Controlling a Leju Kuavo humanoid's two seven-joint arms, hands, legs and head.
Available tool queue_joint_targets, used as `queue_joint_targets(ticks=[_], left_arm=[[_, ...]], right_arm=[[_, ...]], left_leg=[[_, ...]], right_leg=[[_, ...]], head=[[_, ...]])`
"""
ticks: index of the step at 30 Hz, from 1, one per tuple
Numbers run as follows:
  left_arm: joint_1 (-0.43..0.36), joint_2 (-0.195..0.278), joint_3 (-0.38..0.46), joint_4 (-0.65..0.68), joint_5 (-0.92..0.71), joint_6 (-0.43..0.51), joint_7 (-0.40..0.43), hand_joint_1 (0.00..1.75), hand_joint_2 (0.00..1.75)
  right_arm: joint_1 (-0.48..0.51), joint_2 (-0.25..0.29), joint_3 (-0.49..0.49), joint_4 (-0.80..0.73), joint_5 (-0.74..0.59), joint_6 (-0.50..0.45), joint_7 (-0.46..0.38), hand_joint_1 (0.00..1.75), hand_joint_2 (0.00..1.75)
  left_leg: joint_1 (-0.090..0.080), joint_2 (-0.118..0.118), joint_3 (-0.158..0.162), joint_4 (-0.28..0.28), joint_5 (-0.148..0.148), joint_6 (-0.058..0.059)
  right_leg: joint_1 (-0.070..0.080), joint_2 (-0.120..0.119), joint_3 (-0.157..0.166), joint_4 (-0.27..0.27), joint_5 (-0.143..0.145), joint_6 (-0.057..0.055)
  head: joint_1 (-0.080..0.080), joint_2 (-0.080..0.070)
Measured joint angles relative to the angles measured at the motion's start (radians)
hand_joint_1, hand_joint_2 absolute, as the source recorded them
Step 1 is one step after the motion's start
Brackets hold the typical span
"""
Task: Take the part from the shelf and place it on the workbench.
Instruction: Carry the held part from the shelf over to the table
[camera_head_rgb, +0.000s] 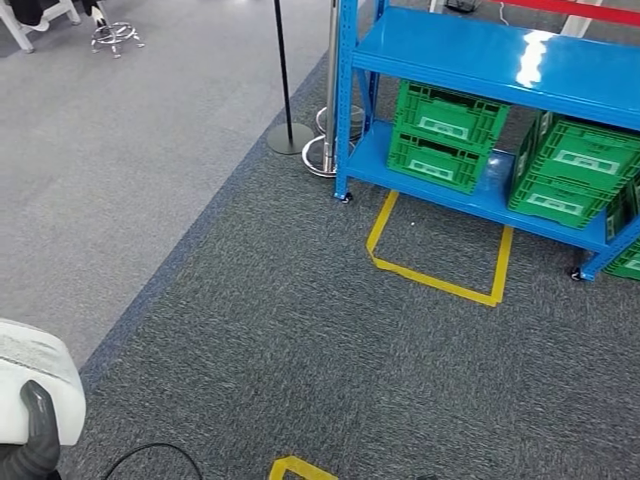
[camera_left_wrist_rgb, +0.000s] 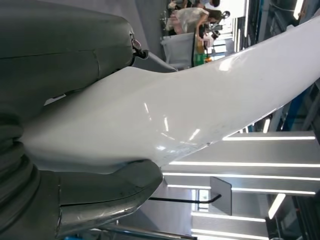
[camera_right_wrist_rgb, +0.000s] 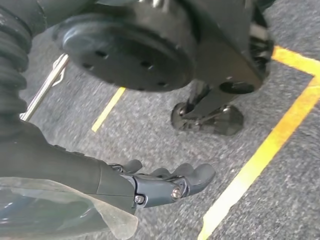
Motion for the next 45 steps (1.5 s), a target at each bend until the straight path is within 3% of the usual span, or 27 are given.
queue_joint_targets(ticks=[1,3,5,6,8,9,10,12,14,16,18,20,21,22,23,25,27,29,31,32,34,36,38,39,40,43,45], left_arm=[[0.002,0.001,-0.005,0.0,-0.001,0.006,0.0,1.75,1.75],[0.002,0.003,-0.012,0.0,-0.001,0.018,0.0,1.75,1.75],[0.0,0.005,-0.019,0.0,0.001,0.024,0.0,1.75,1.75],[-0.001,0.006,-0.023,0.001,0.003,0.025,0.0,1.75,1.75],[-0.001,0.009,-0.026,0.003,0.006,0.027,0.0,1.75,1.75],[-0.001,0.011,-0.027,0.004,0.008,0.027,0.0,1.75,1.75],[-0.001,0.012,-0.027,0.005,0.009,0.027,0.0,1.75,1.75],[-0.002,0.014,-0.028,0.005,0.009,0.028,0.0,1.75,1.75],[-0.001,0.015,-0.03,0.005,0.008,0.028,0.0,1.75,1.75],[0.004,0.016,-0.031,0.005,0.008,0.029,0.0,1.75,1.75],[0.006,0.017,-0.033,0.005,0.009,0.033,0.0,1.75,1.75],[0.004,0.017,-0.037,0.006,0.01,0.035,0.0,1.75,1.75],[0.004,0.017,-0.039,0.006,0.01,0.036,0.0,1.75,1.75],[0.004,0.018,-0.041,0.006,0.01,0.036,0.0,1.75,1.75],[0.004,0.019,-0.042,0.007,0.01,0.036,0.0,1.75,1.75],[0.004,0.021,-0.044,0.009,0.01,0.036,0.0,1.75,1.75],[0.004,0.022,-0.045,0.01,0.01,0.036,0.0,1.75,1.75],[0.003,0.023,-0.048,0.01,0.009,0.036,0.0,1.75,1.75],[0.005,0.023,-0.05,0.01,0.008,0.036,0.0,1.75,1.75],[0.006,0.023,-0.05,0.01,0.008,0.037,0.0,1.75,1.75],[0.005,0.024,-0.051,0.011,0.007,0.041,0.0,1.75,1.75],[0.002,0.025,-0.052,0.012,0.006,0.045,0.0,1.75,1.75],[0.002,0.026,-0.052,0.015,0.005,0.048,0.0,1.75,1.75],[0.003,0.026,-0.052,0.016,0.005,0.049,0.0,1.75,1.75],[0.004,0.027,-0.052,0.016,0.005,0.05,0.0,1.75,1.75],[0.003,0.028,-0.053,0.017,0.005,0.051,0.0,1.75,1.75],[0.004,0.028,-0.054,0.017,0.004,0.051,0.0,1.75,1.75]], right_arm=[[0.001,-0.003,0.0,0.0,0.003,0.005,-0.003,0.0,1.75],[0.003,-0.006,0.0,0.0,0.0,0.001,-0.006,0.0,1.75],[0.004,-0.008,-0.001,0.0,-0.004,-0.006,-0.006,0.0,1.75],[0.004,-0.008,-0.002,0.0,-0.005,-0.01,-0.005,0.0,1.75],[0.004,-0.007,-0.002,0.0,-0.005,-0.016,-0.001,0.0,1.75],[0.003,-0.007,-0.002,0.0,-0.005,-0.019,0.001,0.0,1.75],[0.001,-0.007,-0.002,0.0,-0.005,-0.02,0.002,0.0,1.75],[-0.002,-0.006,-0.002,0.0,-0.005,-0.02,0.003,0.0,1.75],[-0.005,-0.005,-0.002,0.0,-0.003,-0.014,0.001,0.0,1.75],[-0.006,-0.005,-0.002,0.0,-0.002,-0.008,-0.003,0.0,1.75],[-0.006,-0.006,-0.002,0.0,-0.003,-0.009,-0.006,0.0,1.75],[-0.005,-0.006,-0.002,0.0,-0.005,-0.015,-0.006,0.0,1.75],[-0.004,-0.006,-0.003,0.0,-0.006,-0.016,-0.006,0.0,1.75],[-0.002,-0.006,-0.003,0.0,-0.007,-0.017,-0.005,0.0,1.75],[-0.001,-0.006,-0.003,0.0,-0.007,-0.018,-0.004,0.0,1.75],[-0.002,-0.006,-0.003,0.0,-0.009,-0.02,-0.003,0.0,1.75],[-0.001,-0.005,-0.003,0.0,-0.009,-0.023,-0.001,0.0,1.75],[-0.001,-0.004,-0.003,0.0,-0.009,-0.024,0.0,0.0,1.75],[-0.001,-0.003,-0.003,0.0,-0.009,-0.023,0.001,0.0,1.75],[-0.001,-0.002,-0.003,0.0,-0.009,-0.023,0.001,0.0,1.75],[-0.001,0.0,-0.004,0.0,-0.009,-0.022,0.001,0.0,1.75],[0.001,0.0,-0.004,0.0,-0.009,-0.02,0.001,0.0,1.75],[0.004,0.001,-0.004,0.0,-0.009,-0.019,0.002,0.0,1.75],[0.005,0.001,-0.004,0.0,-0.009,-0.018,0.002,0.0,1.75],[0.005,0.001,-0.004,0.0,-0.008,-0.018,0.002,0.0,1.75],[0.002,0.001,-0.004,0.0,-0.007,-0.017,0.002,0.0,1.75],[0.0,0.002,-0.004,0.0,-0.007,-0.017,0.002,0.0,1.75]], left_leg=[[0.001,-0.003,-0.005,0.003,0.001,-0.006],[0.0,0.029,-0.026,0.043,-0.026,-0.018],[0.005,0.076,-0.077,0.153,-0.087,-0.032],[0.009,0.086,-0.108,0.221,-0.115,-0.037],[0.016,0.093,-0.134,0.284,-0.123,-0.044],[0.018,0.097,-0.117,0.254,-0.098,-0.045],[0.019,0.107,-0.084,0.19,-0.062,-0.044],[0.014,0.144,-0.017,0.057,-0.014,-0.035],[0.005,0.164,0.003,0.007,-0.009,-0.02],[0.003,0.148,-0.001,0.0,-0.006,-0.005],[0.006,0.129,0.001,-0.009,0.002,0.01],[0.007,0.11,-0.001,-0.013,0.008,0.02],[0.006,0.099,-0.004,-0.013,0.01,0.022],[0.004,0.087,-0.005,-0.012,0.011,0.024],[0.003,0.074,-0.005,-0.011,0.011,0.024],[0.002,0.047,-0.004,-0.008,0.01,0.024],[0.002,0.021,-0.008,0.003,0.009,0.019],[0.001,-0.001,-0.022,0.013,0.011,0.009],[0.004,-0.022,-0.035,0.018,0.017,-0.003],[0.004,-0.016,-0.04,0.024,0.014,-0.009],[0.004,0.03,-0.064,0.081,-0.027,-0.02],[0.007,0.079,-0.113,0.204,-0.096,-0.029],[0.01,0.091,-0.14,0.289,-0.128,-0.033],[0.011,0.093,-0.129,0.28,-0.117,-0.032],[0.011,0.099,-0.098,0.234,-0.093,-0.029],[0.0,0.154,0.012,0.044,-0.033,-0.01],[-0.009,0.165,0.023,0.01,-0.031,0.001]], right_leg=[[-0.001,-0.013,0.0,-0.001,0.004,-0.004],[-0.005,-0.042,0.001,-0.008,0.01,-0.012],[-0.005,-0.072,0.0,-0.009,0.011,-0.016],[-0.005,-0.088,-0.001,-0.009,0.01,-0.017],[-0.004,-0.119,-0.001,-0.008,0.009,-0.016],[-0.004,-0.132,-0.001,-0.008,0.009,-0.015],[-0.004,-0.143,0.001,-0.008,0.007,-0.013],[-0.002,-0.162,0.004,-0.007,0.004,-0.006],[0.002,-0.18,0.004,-0.007,0.001,0.004],[0.003,-0.196,0.004,-0.008,-0.002,0.017],[0.0,-0.166,-0.009,0.023,-0.029,0.026],[-0.001,-0.108,-0.064,0.138,-0.092,0.028],[-0.001,-0.092,-0.1,0.211,-0.122,0.028],[-0.001,-0.085,-0.13,0.268,-0.137,0.027],[0.0,-0.082,-0.143,0.289,-0.131,0.026],[-0.001,-0.073,-0.116,0.216,-0.067,0.024],[-0.007,-0.029,-0.061,0.085,-0.004,0.022],[-0.01,0.003,-0.034,0.026,0.008,0.019],[-0.01,-0.013,-0.032,0.024,0.008,0.012],[-0.01,-0.025,-0.033,0.022,0.011,0.007],[-0.011,-0.052,-0.033,0.018,0.017,-0.003],[-0.006,-0.082,-0.035,0.019,0.017,-0.006],[-0.003,-0.114,-0.038,0.019,0.017,-0.007],[-0.001,-0.129,-0.04,0.02,0.017,-0.008],[0.0,-0.143,-0.04,0.02,0.018,-0.008],[0.006,-0.176,-0.038,0.02,0.019,-0.004],[0.008,-0.195,-0.037,0.019,0.021,0.003]], head=[[0.0,0.0],[-0.005,0.0],[-0.01,0.0],[-0.011,0.0],[-0.011,0.0],[-0.011,0.0],[-0.011,0.0],[-0.011,0.0],[-0.012,0.0],[-0.012,0.0],[-0.009,0.0],[-0.004,0.0],[-0.003,0.0],[-0.003,0.0],[-0.003,0.0],[-0.003,0.0],[-0.003,0.0],[-0.004,0.0],[-0.005,0.0],[-0.005,0.0],[-0.011,0.0],[-0.017,0.0],[-0.018,0.0],[-0.018,0.0],[-0.018,0.0],[-0.017,0.0],[-0.016,0.0]])
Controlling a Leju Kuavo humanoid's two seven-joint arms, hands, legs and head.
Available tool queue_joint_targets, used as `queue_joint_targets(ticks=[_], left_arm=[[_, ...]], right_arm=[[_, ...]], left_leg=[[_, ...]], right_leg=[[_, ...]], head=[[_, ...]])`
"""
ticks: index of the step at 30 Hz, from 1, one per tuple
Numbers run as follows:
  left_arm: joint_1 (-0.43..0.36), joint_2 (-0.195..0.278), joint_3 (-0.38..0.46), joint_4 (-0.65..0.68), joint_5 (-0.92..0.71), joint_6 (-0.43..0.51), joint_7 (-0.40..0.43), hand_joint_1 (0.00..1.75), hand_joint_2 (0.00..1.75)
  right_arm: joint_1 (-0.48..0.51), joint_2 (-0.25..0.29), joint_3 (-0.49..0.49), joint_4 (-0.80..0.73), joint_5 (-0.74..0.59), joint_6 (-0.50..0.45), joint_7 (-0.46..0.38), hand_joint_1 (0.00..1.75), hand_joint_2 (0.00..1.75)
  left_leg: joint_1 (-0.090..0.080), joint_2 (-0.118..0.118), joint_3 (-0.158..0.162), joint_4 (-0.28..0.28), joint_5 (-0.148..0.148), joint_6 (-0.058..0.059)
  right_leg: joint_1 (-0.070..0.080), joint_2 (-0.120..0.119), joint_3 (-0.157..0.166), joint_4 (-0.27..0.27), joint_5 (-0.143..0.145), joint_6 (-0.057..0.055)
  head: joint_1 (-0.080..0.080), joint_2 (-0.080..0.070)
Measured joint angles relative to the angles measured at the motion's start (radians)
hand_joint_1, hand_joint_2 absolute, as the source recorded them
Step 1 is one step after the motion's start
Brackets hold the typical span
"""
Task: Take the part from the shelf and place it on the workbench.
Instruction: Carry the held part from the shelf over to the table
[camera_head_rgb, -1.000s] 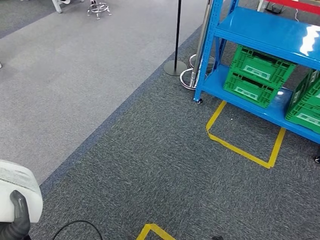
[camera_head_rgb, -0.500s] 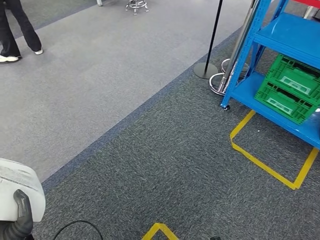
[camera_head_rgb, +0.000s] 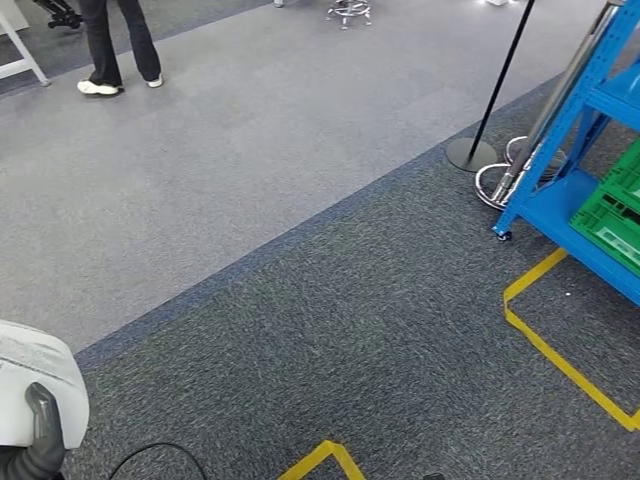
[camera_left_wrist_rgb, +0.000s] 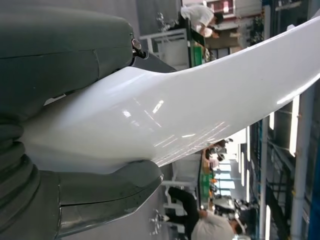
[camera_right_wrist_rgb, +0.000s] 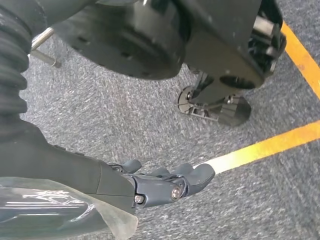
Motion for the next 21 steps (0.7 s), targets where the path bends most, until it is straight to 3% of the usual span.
queue_joint_targets(ticks=[2,3,4,6,8,9,11,13,15,17,19,21], left_arm=[[0.003,0.001,0.0,0.0,-0.001,0.003,0.0,1.75,1.75],[0.004,0.001,-0.001,0.0,-0.002,0.006,0.0,1.75,1.75],[0.002,0.002,-0.002,0.0,-0.002,0.012,0.0,1.75,1.75],[-0.001,0.005,-0.008,0.0,-0.004,0.024,0.0,1.75,1.75],[-0.001,0.007,-0.016,0.001,-0.005,0.036,0.0,1.75,1.75],[-0.001,0.009,-0.019,0.001,-0.005,0.042,0.0,1.75,1.75],[-0.001,0.011,-0.026,0.002,-0.005,0.053,0.0,1.75,1.75],[-0.003,0.014,-0.033,0.002,-0.005,0.062,0.0,1.75,1.75],[-0.004,0.017,-0.041,0.002,-0.005,0.066,0.0,1.75,1.75],[-0.004,0.021,-0.046,0.002,-0.006,0.067,0.0,1.75,1.75],[-0.004,0.026,-0.048,0.003,-0.006,0.068,0.0,1.75,1.75],[-0.008,0.03,-0.051,0.003,-0.006,0.068,0.0,1.75,1.75]], right_arm=[[-0.004,0.002,0.0,0.0,0.001,0.0,0.0,0.0,1.75],[-0.005,0.002,0.0,0.0,0.001,0.001,0.0,0.0,1.75],[-0.005,0.003,0.0,0.0,0.001,0.001,-0.001,0.0,1.75],[-0.002,0.003,0.0,0.0,0.001,0.001,-0.001,0.0,1.75],[0.0,0.003,0.0,0.0,0.002,0.002,-0.002,0.0,1.75],[0.001,0.003,0.0,0.0,0.002,0.002,-0.002,0.0,1.75],[0.0,0.003,-0.001,0.0,0.006,0.002,-0.002,0.0,1.75],[0.0,0.003,-0.001,0.0,0.009,0.004,-0.002,0.0,1.75],[0.001,0.003,0.0,0.0,0.01,0.005,-0.002,0.0,1.75],[0.002,0.003,-0.001,0.0,0.01,0.005,-0.001,0.0,1.75],[0.001,0.004,-0.001,0.0,0.011,0.005,-0.002,0.0,1.75],[0.002,0.004,-0.001,0.0,0.011,0.005,-0.002,0.0,1.75]], left_leg=[[0.001,-0.02,-0.005,-0.009,0.011,0.01],[0.003,-0.029,-0.006,-0.016,0.018,0.016],[0.006,-0.039,-0.008,-0.022,0.025,0.022],[0.008,-0.059,-0.016,-0.026,0.034,0.031],[0.006,-0.083,-0.025,-0.024,0.04,0.033],[0.006,-0.096,-0.028,-0.022,0.042,0.032],[0.007,-0.123,-0.029,-0.017,0.044,0.029],[0.006,-0.146,-0.035,-0.006,0.043,0.022],[0.005,-0.165,-0.046,0.003,0.045,0.012],[0.009,-0.182,-0.055,0.007,0.048,0.002],[0.01,-0.153,-0.073,0.043,0.027,-0.009],[0.013,-0.101,-0.119,0.147,-0.03,-0.019]], right_leg=[[-0.002,-0.006,-0.001,-0.001,0.0,0.01],[-0.004,0.014,-0.007,0.01,-0.011,0.015],[-0.005,0.043,-0.022,0.04,-0.034,0.019],[-0.006,0.1,-0.074,0.157,-0.103,0.023],[-0.005,0.113,-0.118,0.262,-0.143,0.024],[-0.005,0.114,-0.117,0.266,-0.134,0.024],[-0.008,0.126,-0.063,0.168,-0.071,0.023],[-0.013,0.167,0.001,0.042,-0.03,0.023],[-0.015,0.191,0.021,-0.003,-0.031,0.021],[-0.014,0.17,0.026,-0.006,-0.03,0.01],[-0.014,0.143,0.032,-0.009,-0.024,-0.004],[-0.012,0.116,0.033,-0.011,-0.023,-0.013]], head=[[0.0,0.0],[0.0,0.0],[0.001,0.0],[0.004,0.0],[0.004,0.0],[0.004,0.0],[0.004,0.0],[0.003,0.0],[0.003,0.0],[0.003,0.0],[-0.001,0.0],[-0.007,0.0]])
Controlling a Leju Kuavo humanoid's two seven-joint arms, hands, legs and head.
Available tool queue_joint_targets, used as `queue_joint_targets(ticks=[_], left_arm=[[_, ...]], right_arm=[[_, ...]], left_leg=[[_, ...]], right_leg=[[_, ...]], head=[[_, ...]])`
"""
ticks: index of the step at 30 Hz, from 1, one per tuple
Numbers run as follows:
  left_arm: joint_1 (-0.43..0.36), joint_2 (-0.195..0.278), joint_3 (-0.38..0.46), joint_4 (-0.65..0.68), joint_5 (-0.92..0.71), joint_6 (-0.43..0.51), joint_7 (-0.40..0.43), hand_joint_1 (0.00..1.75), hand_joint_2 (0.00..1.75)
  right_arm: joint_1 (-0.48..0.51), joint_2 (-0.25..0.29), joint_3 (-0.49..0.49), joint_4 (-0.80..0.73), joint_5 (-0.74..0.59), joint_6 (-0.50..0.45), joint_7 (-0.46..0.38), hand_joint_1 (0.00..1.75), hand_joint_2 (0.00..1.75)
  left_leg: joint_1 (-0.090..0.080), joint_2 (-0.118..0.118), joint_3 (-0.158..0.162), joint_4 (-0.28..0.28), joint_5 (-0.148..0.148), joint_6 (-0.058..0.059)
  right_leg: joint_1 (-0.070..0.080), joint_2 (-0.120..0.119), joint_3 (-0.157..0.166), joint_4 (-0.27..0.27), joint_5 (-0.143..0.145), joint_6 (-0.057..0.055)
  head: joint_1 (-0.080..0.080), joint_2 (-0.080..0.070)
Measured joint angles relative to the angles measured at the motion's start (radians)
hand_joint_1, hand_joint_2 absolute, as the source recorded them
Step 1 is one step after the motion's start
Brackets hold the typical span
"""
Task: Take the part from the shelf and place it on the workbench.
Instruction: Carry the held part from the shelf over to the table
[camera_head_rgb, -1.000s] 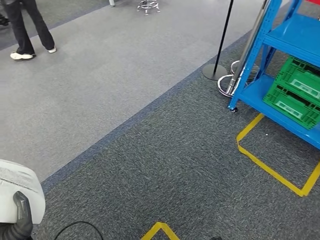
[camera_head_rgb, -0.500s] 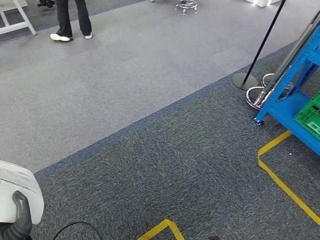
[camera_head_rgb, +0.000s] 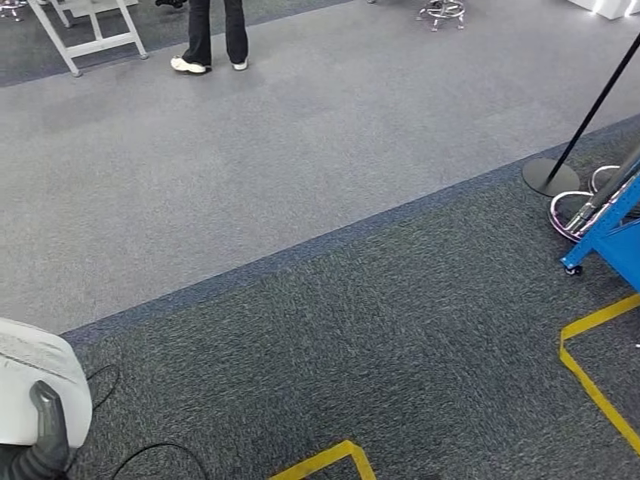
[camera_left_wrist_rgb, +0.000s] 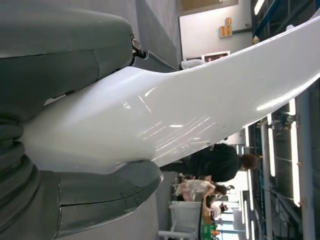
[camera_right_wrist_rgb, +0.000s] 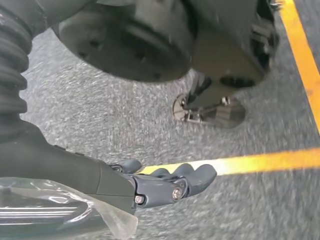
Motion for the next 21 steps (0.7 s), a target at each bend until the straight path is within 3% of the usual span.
queue_joint_targets(ticks=[2,3,4,5,7,9,11,12,14,15,17,18,19,21], left_arm=[[-0.002,0.003,-0.003,0.0,0.0,0.0,0.0,1.75,1.75],[-0.001,0.003,-0.004,0.001,0.0,0.0,0.0,1.75,1.75],[-0.001,0.004,-0.004,0.001,0.0,0.0,0.0,1.75,1.75],[0.0,0.004,-0.004,0.001,0.0,0.0,0.0,1.75,1.75],[-0.001,0.005,-0.005,0.001,0.0,0.0,0.0,1.75,1.75],[-0.003,0.006,-0.006,0.001,0.0,0.003,0.0,1.75,1.75],[-0.002,0.009,-0.012,0.0,-0.003,0.017,0.0,1.75,1.75],[0.0,0.01,-0.016,0.0,-0.005,0.028,0.0,1.75,1.75],[-0.001,0.015,-0.03,-0.001,-0.011,0.053,0.0,1.75,1.75],[-0.003,0.017,-0.039,-0.001,-0.014,0.064,0.0,1.75,1.75],[-0.005,0.024,-0.056,-0.001,-0.017,0.081,0.0,1.75,1.75],[-0.004,0.027,-0.064,-0.001,-0.018,0.088,0.0,1.75,1.75],[-0.003,0.031,-0.07,-0.001,-0.019,0.095,0.0,1.75,1.75],[-0.002,0.039,-0.082,-0.004,-0.01,0.102,0.0,1.75,1.75]], right_arm=[[0.004,0.0,0.0,0.0,0.0,0.001,0.0,0.0,1.75],[0.005,0.0,0.0,0.0,0.0,0.001,0.0,0.0,1.75],[0.005,0.0,0.0,0.0,0.0,0.001,0.0,0.0,1.75],[0.004,0.0,0.0,0.0,0.0,0.0,0.0,0.0,1.75],[0.002,0.0,0.0,0.0,0.0,0.0,0.0,0.0,1.75],[0.001,0.0,0.0,0.0,0.001,0.001,0.0,0.0,1.75],[-0.002,0.001,0.0,0.0,0.002,0.001,-0.001,0.0,1.75],[-0.005,0.001,0.0,0.0,0.003,0.002,-0.003,0.0,1.75],[-0.007,0.001,0.0,0.0,0.006,0.002,-0.005,0.0,1.75],[-0.006,0.001,0.0,0.0,0.009,0.002,-0.006,0.0,1.75],[-0.004,0.001,0.0,0.0,0.014,0.002,-0.006,0.0,1.75],[-0.002,0.001,0.0,0.0,0.016,0.002,-0.006,0.0,1.75],[-0.002,0.001,0.0,0.0,0.017,0.002,-0.006,0.0,1.75],[-0.002,0.001,0.0,0.0,0.018,0.002,-0.005,0.0,1.75]], left_leg=[[0.007,0.021,-0.05,0.112,-0.045,-0.007],[0.009,0.026,-0.059,0.132,-0.045,-0.008],[0.01,0.031,-0.051,0.116,-0.027,-0.007],[0.009,0.041,-0.025,0.065,0.007,-0.003],[-0.001,0.086,0.04,-0.063,0.059,0.008],[-0.014,0.123,0.07,-0.127,0.063,0.021],[-0.019,0.109,0.07,-0.137,0.06,0.031],[-0.018,0.097,0.071,-0.143,0.063,0.036],[-0.012,0.07,0.076,-0.154,0.071,0.048],[-0.01,0.057,0.076,-0.157,0.073,0.052],[-0.009,0.03,0.075,-0.157,0.072,0.057],[-0.009,0.015,0.076,-0.156,0.072,0.057],[-0.008,0.0,0.078,-0.155,0.071,0.056],[-0.006,-0.029,0.081,-0.15,0.068,0.051]], right_leg=[[0.004,-0.03,0.001,0.0,-0.003,-0.004],[0.005,-0.044,0.002,0.0,-0.005,-0.004],[0.006,-0.057,0.004,0.0,-0.007,-0.004],[0.007,-0.069,0.007,0.0,-0.009,-0.003],[0.01,-0.091,0.013,0.0,-0.017,0.004],[0.013,-0.111,0.013,-0.002,-0.023,0.015],[0.013,-0.134,0.021,-0.005,-0.027,0.025],[0.012,-0.127,0.024,-0.003,-0.033,0.029],[0.009,-0.073,0.001,0.049,-0.067,0.037],[0.007,-0.036,-0.031,0.108,-0.095,0.038],[0.006,-0.006,-0.108,0.242,-0.14,0.041],[0.006,-0.003,-0.133,0.278,-0.14,0.042],[0.005,-0.002,-0.142,0.275,-0.12,0.043],[0.001,0.016,-0.108,0.171,-0.038,0.045]], head=[[-0.001,0.0],[-0.001,0.0],[-0.001,0.0],[-0.001,0.0],[-0.001,0.0],[-0.003,0.0],[-0.003,0.0],[-0.002,0.0],[0.001,0.0],[0.003,0.0],[0.006,0.0],[0.006,0.0],[0.006,0.0],[0.006,0.0]])
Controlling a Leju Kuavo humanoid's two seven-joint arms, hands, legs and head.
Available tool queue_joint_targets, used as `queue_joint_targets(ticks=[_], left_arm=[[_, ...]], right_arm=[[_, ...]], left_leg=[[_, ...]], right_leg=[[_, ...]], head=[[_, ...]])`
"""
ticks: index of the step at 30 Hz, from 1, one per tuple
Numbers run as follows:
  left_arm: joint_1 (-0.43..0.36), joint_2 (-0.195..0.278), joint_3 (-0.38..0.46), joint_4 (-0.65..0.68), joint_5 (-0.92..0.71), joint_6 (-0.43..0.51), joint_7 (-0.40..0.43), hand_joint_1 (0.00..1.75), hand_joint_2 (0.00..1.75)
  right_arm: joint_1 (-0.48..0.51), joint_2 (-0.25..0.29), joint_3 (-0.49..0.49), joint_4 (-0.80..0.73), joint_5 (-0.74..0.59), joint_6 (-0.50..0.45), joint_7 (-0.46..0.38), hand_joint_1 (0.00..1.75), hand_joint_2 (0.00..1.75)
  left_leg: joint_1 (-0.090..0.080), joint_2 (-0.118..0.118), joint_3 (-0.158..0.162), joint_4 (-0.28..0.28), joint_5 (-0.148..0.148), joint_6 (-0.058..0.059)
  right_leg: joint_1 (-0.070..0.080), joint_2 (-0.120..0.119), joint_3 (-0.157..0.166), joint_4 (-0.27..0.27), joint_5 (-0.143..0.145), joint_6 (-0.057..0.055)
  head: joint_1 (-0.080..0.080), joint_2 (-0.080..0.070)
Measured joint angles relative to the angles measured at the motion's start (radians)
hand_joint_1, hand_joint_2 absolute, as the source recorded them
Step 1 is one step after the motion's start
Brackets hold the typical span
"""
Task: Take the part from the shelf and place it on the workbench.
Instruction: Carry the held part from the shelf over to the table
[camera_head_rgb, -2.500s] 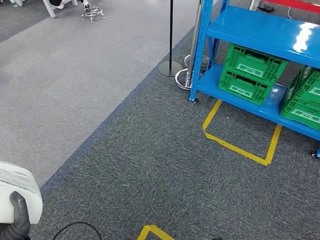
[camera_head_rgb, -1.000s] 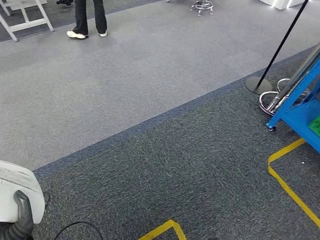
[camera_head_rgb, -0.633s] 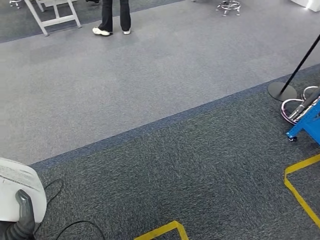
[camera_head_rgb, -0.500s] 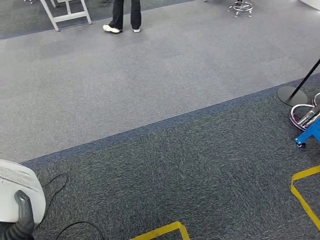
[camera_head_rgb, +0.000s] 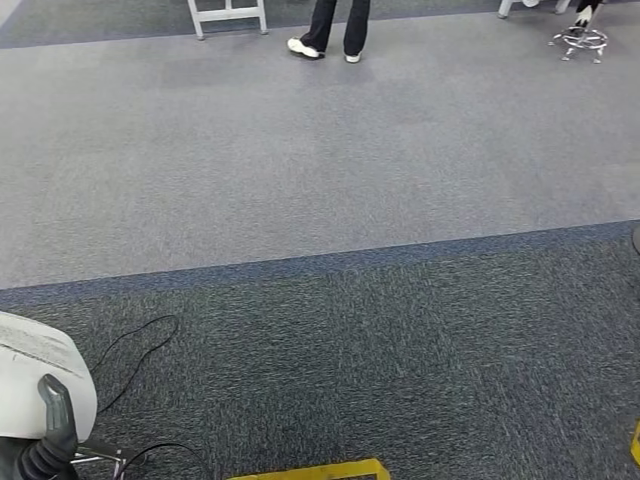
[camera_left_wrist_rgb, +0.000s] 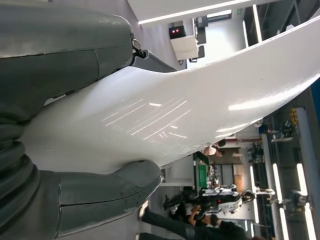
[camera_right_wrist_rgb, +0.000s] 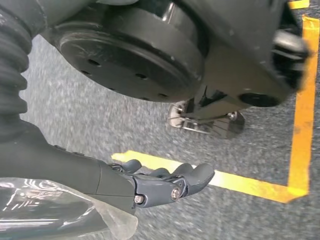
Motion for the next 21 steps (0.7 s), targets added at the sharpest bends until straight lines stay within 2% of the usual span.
queue_joint_targets(ticks=[1,2,3,4,6,7,8,10,11,12,13,14,15,17,18,19,21], left_arm=[[0.001,0.003,-0.006,-0.004,0.006,0.0,0.0,1.75,1.75],[0.002,0.006,-0.012,-0.01,0.011,-0.003,0.0,1.75,1.75],[0.004,0.008,-0.017,-0.018,0.013,-0.005,0.0,1.75,1.75],[0.006,0.011,-0.023,-0.027,0.012,-0.003,0.0,1.75,1.75],[0.012,0.018,-0.038,-0.047,0.008,0.012,0.0,1.75,1.75],[0.016,0.024,-0.046,-0.057,0.006,0.023,0.0,1.75,1.75],[0.018,0.029,-0.055,-0.066,0.003,0.034,0.0,1.75,1.75],[0.018,0.042,-0.076,-0.08,-0.003,0.055,0.0,1.75,1.75],[0.017,0.049,-0.087,-0.084,-0.007,0.065,0.0,1.75,1.75],[0.019,0.055,-0.096,-0.086,-0.009,0.073,0.0,1.75,1.75],[0.02,0.061,-0.104,-0.087,-0.012,0.081,0.0,1.75,1.75],[0.022,0.067,-0.111,-0.088,-0.013,0.089,0.0,1.75,1.75],[0.022,0.072,-0.117,-0.09,-0.016,0.096,0.0,1.75,1.75],[0.021,0.082,-0.129,-0.096,-0.021,0.11,0.0,1.75,1.75],[0.02,0.086,-0.136,-0.098,-0.023,0.117,0.0,1.75,1.75],[0.02,0.091,-0.142,-0.1,-0.024,0.125,0.0,1.75,1.75],[0.023,0.098,-0.151,-0.103,-0.025,0.138,0.0,1.75,1.75]], right_arm=[[0.0,0.0,0.0,0.0,0.0,0.0,0.001,0.0,1.75],[0.001,0.001,0.0,0.0,0.0,0.0,0.002,0.0,1.75],[0.001,0.001,-0.001,0.001,0.0,0.0,0.003,0.0,1.75],[0.001,0.002,-0.002,0.001,0.0,0.001,0.005,0.0,1.75],[0.001,0.003,-0.005,0.001,-0.001,0.002,0.007,0.0,1.75],[0.0,0.004,-0.007,0.001,-0.001,0.004,0.007,0.0,1.75],[-0.001,0.005,-0.009,0.001,-0.001,0.005,0.007,0.0,1.75],[0.0,0.006,-0.014,0.001,-0.001,0.007,0.007,0.0,1.75],[0.002,0.006,-0.016,0.001,-0.001,0.008,0.007,0.0,1.75],[0.004,0.006,-0.018,0.001,-0.001,0.008,0.007,0.0,1.75],[0.004,0.006,-0.02,0.001,-0.001,0.007,0.007,0.0,1.75],[0.004,0.006,-0.021,0.001,-0.001,0.007,0.006,0.0,1.75],[0.003,0.007,-0.023,0.001,-0.001,0.007,0.006,0.0,1.75],[0.0,0.007,-0.023,0.001,0.0,0.008,0.005,0.0,1.75],[-0.001,0.007,-0.024,0.001,0.0,0.008,0.004,0.0,1.75],[-0.002,0.008,-0.024,0.001,0.0,0.008,0.003,0.0,1.75],[-0.005,0.009,-0.024,0.001,0.001,0.008,0.003,0.0,1.75]], left_leg=[[0.0,-0.013,-0.002,0.007,-0.004,-0.005],[0.001,-0.025,-0.006,0.014,-0.007,-0.011],[0.001,-0.035,-0.012,0.02,-0.008,-0.017],[0.002,-0.046,-0.018,0.024,-0.008,-0.023],[0.006,-0.062,-0.026,0.027,-0.005,-0.032],[0.006,-0.052,-0.031,0.036,-0.012,-0.036],[0.005,-0.03,-0.042,0.061,-0.029,-0.041],[0.006,0.031,-0.089,0.169,-0.091,-0.051],[0.008,0.046,-0.117,0.232,-0.122,-0.055],[0.01,0.054,-0.138,0.282,-0.141,-0.057],[0.011,0.057,-0.144,0.299,-0.14,-0.058],[0.012,0.06,-0.13,0.278,-0.121,-0.057],[0.011,0.069,-0.1,0.225,-0.091,-0.055],[0.004,0.11,-0.028,0.091,-0.04,-0.045],[-0.001,0.127,-0.007,0.047,-0.03,-0.04],[-0.006,0.135,0.002,0.025,-0.03,-0.035],[-0.009,0.117,0.002,0.017,-0.027,-0.024]], right_leg=[[-0.003,0.025,0.024,-0.062,0.031,0.001],[-0.006,0.049,0.045,-0.109,0.047,0.0],[-0.008,0.067,0.056,-0.135,0.051,-0.002],[-0.007,0.073,0.061,-0.141,0.045,-0.007],[-0.006,0.051,0.064,-0.144,0.047,-0.02],[-0.007,0.038,0.066,-0.146,0.05,-0.027],[-0.008,0.025,0.068,-0.148,0.052,-0.032],[-0.006,-0.004,0.07,-0.15,0.052,-0.038],[-0.005,-0.02,0.07,-0.15,0.052,-0.039],[-0.004,-0.036,0.07,-0.15,0.051,-0.04],[-0.003,-0.051,0.07,-0.15,0.05,-0.04],[-0.003,-0.064,0.07,-0.15,0.05,-0.04],[-0.002,-0.076,0.071,-0.15,0.049,-0.04],[0.001,-0.096,0.073,-0.15,0.046,-0.035],[0.002,-0.105,0.073,-0.15,0.044,-0.031],[0.004,-0.114,0.075,-0.15,0.043,-0.027],[0.004,-0.134,0.079,-0.154,0.041,-0.015]], head=[[0.0,0.0],[0.0,0.0],[0.0,0.0],[-0.001,0.0],[0.0,0.0],[-0.002,0.0],[-0.006,0.0],[-0.013,0.0],[-0.014,0.0],[-0.014,0.0],[-0.014,0.0],[-0.014,0.0],[-0.014,0.0],[-0.015,0.0],[-0.014,0.0],[-0.015,0.0],[-0.015,0.0]])
